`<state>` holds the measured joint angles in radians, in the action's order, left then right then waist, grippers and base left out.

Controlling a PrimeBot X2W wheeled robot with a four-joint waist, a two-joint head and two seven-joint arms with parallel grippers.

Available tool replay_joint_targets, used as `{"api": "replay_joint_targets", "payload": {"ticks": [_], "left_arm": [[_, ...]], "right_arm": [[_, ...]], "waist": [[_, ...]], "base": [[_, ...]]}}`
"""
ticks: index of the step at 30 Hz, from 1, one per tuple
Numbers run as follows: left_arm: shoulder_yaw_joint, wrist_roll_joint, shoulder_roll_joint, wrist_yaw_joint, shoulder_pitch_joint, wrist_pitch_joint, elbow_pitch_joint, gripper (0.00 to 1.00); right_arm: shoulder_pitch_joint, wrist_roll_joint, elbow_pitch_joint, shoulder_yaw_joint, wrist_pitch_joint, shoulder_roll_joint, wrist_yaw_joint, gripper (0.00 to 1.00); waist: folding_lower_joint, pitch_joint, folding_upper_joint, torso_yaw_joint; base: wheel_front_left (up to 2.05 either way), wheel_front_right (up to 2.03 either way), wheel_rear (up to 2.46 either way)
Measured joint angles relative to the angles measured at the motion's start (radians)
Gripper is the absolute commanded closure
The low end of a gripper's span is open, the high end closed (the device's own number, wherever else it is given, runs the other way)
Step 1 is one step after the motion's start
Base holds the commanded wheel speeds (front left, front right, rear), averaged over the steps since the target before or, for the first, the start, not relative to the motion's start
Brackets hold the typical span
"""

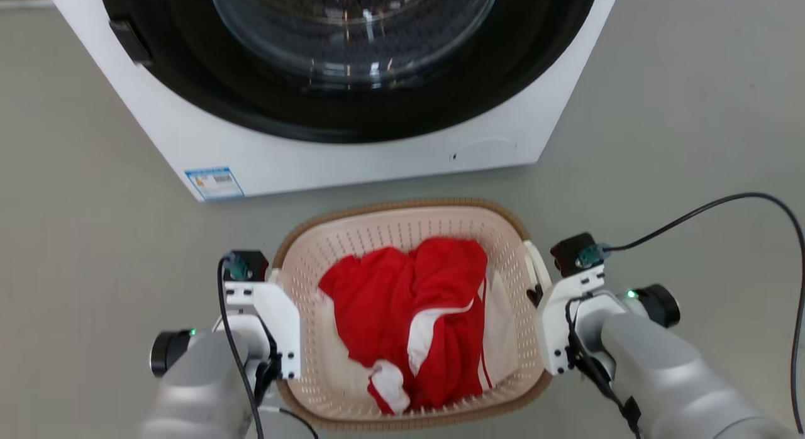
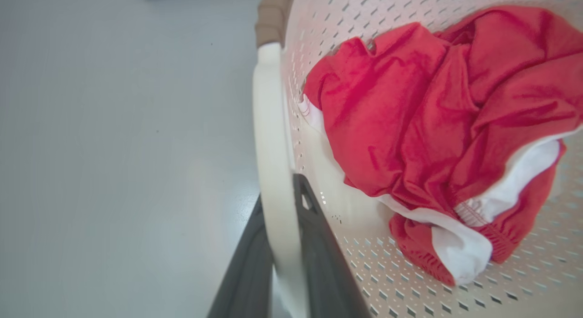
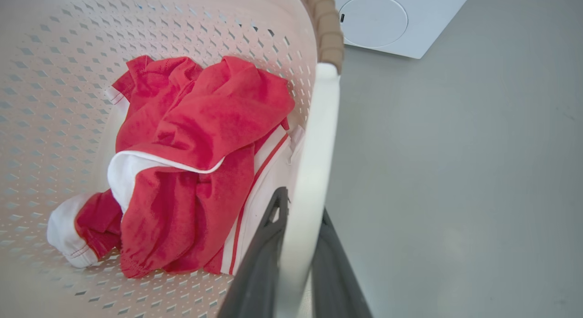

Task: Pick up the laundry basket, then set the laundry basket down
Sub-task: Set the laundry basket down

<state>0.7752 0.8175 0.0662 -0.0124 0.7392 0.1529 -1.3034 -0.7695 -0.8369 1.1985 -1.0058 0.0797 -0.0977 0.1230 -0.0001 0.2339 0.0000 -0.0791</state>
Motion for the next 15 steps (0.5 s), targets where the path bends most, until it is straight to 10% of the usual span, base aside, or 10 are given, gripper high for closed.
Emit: {"api": "replay_joint_targets", "payload": {"ticks": [15], "left_arm": [[0.008, -0.027, 0.005, 0.041, 0.205, -0.121, 0.020, 1.00]], "right_arm": [[-0.169, 0.000, -0.004, -0.028, -0.166, -0.043, 0.000, 1.00]], "waist": [[0.0000, 0.281, 0.0000, 0.020]], "base": [[0.00, 0.00, 0.00]]}}
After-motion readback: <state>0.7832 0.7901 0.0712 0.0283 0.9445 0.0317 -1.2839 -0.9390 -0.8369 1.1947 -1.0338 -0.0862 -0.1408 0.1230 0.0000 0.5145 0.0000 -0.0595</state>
